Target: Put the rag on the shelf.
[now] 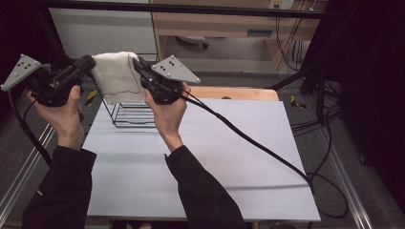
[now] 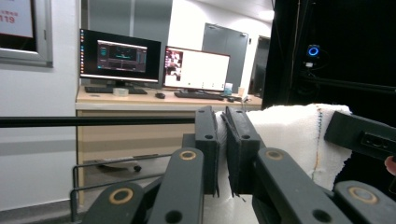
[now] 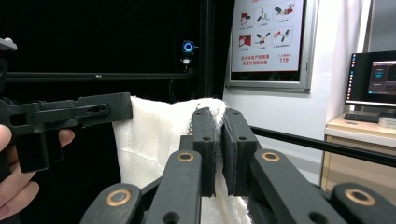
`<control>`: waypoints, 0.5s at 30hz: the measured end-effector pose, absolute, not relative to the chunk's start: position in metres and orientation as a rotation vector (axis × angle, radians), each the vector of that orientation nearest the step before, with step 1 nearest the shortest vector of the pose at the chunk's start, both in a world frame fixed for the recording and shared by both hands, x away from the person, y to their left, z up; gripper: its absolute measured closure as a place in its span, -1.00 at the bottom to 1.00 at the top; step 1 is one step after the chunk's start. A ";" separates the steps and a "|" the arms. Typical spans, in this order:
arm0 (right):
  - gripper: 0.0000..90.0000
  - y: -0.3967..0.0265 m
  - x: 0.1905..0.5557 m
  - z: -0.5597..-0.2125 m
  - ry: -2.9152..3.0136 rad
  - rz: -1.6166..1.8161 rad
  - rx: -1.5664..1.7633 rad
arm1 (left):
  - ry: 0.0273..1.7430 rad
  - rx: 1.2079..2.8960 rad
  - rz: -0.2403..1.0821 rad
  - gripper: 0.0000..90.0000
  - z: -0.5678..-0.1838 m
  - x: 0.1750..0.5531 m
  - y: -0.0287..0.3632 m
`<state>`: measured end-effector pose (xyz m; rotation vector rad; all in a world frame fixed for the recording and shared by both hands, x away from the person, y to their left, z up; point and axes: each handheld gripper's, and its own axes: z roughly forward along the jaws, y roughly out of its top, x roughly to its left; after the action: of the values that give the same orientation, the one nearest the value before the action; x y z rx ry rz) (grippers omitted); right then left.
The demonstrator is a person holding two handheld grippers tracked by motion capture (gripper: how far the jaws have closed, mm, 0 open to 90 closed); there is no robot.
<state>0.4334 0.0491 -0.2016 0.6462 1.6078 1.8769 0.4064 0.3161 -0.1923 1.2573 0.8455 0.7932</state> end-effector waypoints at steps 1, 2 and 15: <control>0.89 0.051 0.434 -0.201 1.605 1.881 0.647 | 0.845 1.255 0.795 0.87 -0.191 0.407 0.317; 0.89 0.052 0.435 -0.200 1.606 1.884 0.646 | 0.845 1.252 0.796 0.87 -0.190 0.408 0.319; 0.89 0.072 0.448 -0.182 1.594 1.884 0.622 | 0.861 1.221 0.797 0.87 -0.175 0.422 0.336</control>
<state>0.4479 0.0721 -0.1816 0.6216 1.5945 1.8840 0.4219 0.3365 -0.1748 1.2208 0.8610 0.7975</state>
